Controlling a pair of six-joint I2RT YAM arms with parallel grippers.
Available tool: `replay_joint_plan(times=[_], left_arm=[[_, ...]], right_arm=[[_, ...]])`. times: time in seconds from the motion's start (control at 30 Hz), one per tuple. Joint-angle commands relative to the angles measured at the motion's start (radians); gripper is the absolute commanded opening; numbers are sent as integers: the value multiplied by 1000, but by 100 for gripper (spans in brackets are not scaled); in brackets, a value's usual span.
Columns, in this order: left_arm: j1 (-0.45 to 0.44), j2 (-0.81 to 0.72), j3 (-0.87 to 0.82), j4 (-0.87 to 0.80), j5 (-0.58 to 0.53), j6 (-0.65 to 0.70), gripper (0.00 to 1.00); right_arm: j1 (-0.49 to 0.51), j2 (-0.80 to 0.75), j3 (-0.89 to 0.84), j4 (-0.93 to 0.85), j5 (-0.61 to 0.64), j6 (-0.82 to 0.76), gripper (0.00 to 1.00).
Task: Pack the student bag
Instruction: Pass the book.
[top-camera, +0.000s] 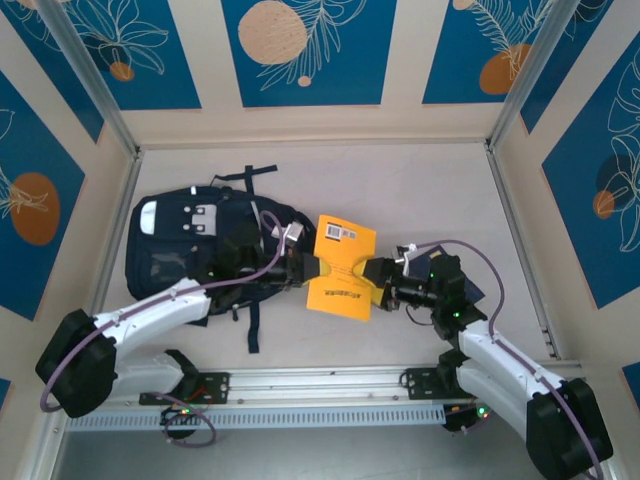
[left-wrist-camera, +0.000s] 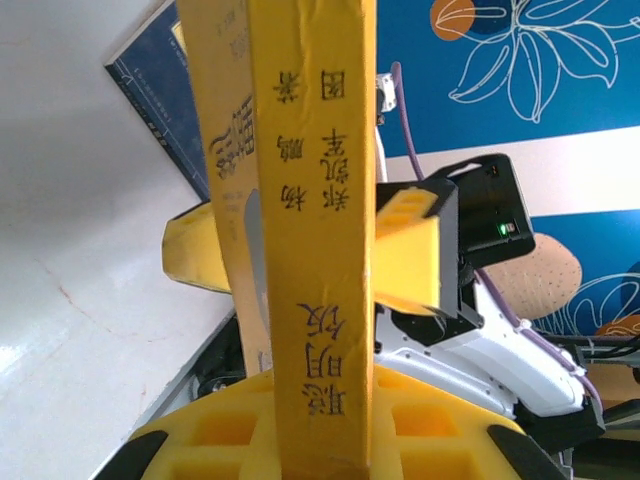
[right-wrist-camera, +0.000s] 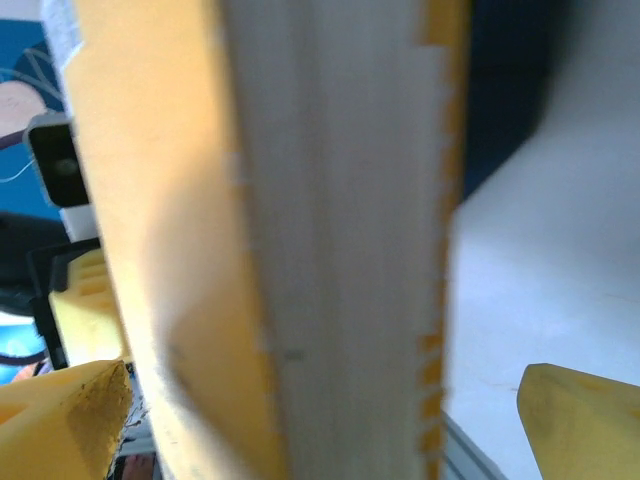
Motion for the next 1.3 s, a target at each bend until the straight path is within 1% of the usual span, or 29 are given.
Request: replay_joint_plan(times=[0.0,0.07,0.17,0.27,0.37,0.4,0.47,0.5,0.53,0.6,0.63,0.7,0.83,0.93,1.0,1.17,1.27], left_arm=[[-13,-25,4,116,-6,-23,0],[-13,-34,4,80,-16,-2,0],[-13,-56,14,-1,-33,46,0],[-13,-64,14,-35,-34,64,0],[-13,-62,2,-40,-36,65,0],[-13,-57,0,-35,-33,62,0],[-13,-49,0,-31,-24,61,6],[-13,-46,1,-29,-16,62,11],[-13,-43,6,-29,-5,71,19],[-12,-44,24,-55,14,105,35],[-10,-48,32,-73,17,124,40],[-8,-54,38,-82,23,142,44],[-9,-54,40,-65,41,154,45],[-9,-52,34,-32,45,147,42],[-8,-51,27,6,49,133,40],[-10,-45,23,67,56,117,31],[-17,-34,23,101,60,102,29]], right_arm=[[26,-13,22,148,10,72,100],[26,-26,35,143,5,77,93],[21,-84,69,2,17,19,81],[10,-152,84,-119,32,-29,68],[-1,-188,79,-148,30,-29,46],[-3,-192,80,-151,26,-29,37],[-7,-192,92,-178,15,-44,21],[-9,-193,104,-200,9,-60,13],[-12,-192,117,-232,0,-78,7],[-24,-188,159,-310,-32,-143,0],[-34,-183,185,-362,-55,-186,0],[-54,-172,215,-398,-116,-231,0],[-88,-132,248,-418,-254,-270,0],[-92,-111,255,-418,-313,-282,0],[-93,-101,246,-400,-325,-274,0],[-93,-79,219,-322,-364,-227,0],[-94,-73,215,-311,-361,-220,0]])
